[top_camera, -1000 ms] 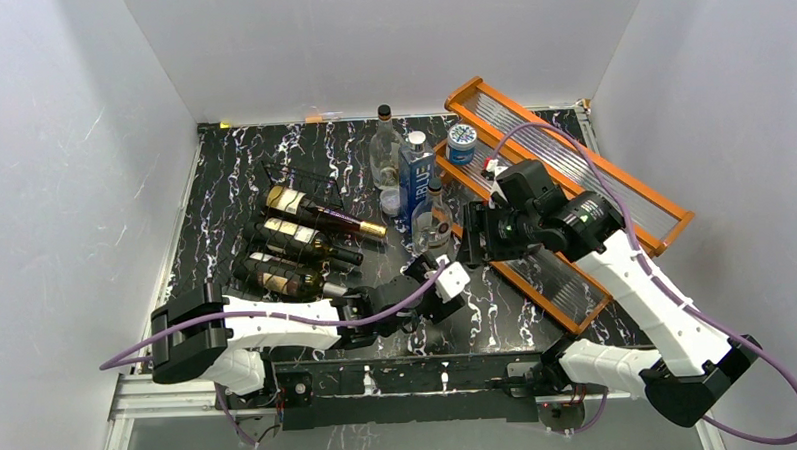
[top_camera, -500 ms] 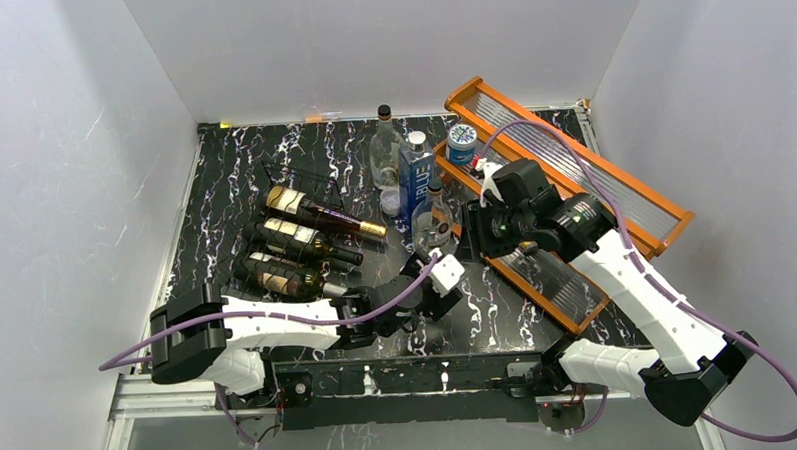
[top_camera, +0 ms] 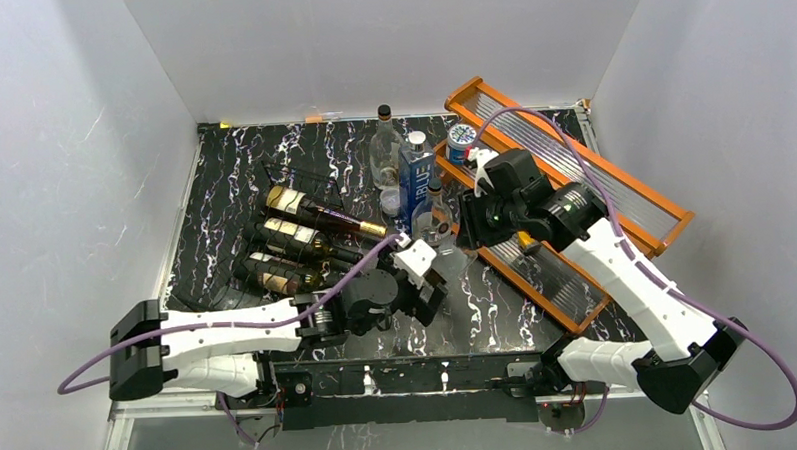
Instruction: Take the wine bottle off the wine rack
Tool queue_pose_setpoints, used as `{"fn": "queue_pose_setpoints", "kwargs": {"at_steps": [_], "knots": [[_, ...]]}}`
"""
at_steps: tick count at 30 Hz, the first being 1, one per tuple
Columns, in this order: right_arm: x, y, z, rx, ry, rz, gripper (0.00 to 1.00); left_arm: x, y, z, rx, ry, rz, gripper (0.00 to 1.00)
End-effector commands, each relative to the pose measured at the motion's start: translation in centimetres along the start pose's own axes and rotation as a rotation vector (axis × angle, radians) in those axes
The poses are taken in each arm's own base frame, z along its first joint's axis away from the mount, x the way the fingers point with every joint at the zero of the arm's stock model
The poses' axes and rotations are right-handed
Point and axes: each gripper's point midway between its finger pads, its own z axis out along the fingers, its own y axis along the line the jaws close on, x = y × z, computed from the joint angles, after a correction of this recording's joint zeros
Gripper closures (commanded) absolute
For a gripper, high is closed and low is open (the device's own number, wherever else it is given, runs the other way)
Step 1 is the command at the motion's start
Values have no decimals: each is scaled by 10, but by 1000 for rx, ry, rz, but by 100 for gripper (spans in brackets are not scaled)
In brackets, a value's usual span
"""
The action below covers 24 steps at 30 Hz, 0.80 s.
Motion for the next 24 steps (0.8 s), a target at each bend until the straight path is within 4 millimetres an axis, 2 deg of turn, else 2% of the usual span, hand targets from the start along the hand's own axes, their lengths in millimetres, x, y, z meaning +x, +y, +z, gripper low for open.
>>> {"fn": "queue_pose_setpoints", "kwargs": {"at_steps": [1, 5, 11, 14, 21, 24], "knots": [[-59, -4, -21, 65, -205, -88, 100, -2, 19, -23, -49, 99, -81, 2], [-80, -3, -20, 87, -236, -124, 100, -5, 45, -40, -94, 115, -155, 2], [-100, -11, -8, 163, -238, -153, 100, -13, 95, -67, -185, 86, -317, 2], [-106, -16, -6, 224, -245, -172, 100, -13, 107, -78, -214, 101, -339, 2], [-89, -9, 8, 271, -227, -229, 98, 7, 120, -85, -258, 188, -396, 2], [-78, -9, 15, 271, -192, -232, 82, 10, 121, -85, -259, 193, -425, 2]]}}
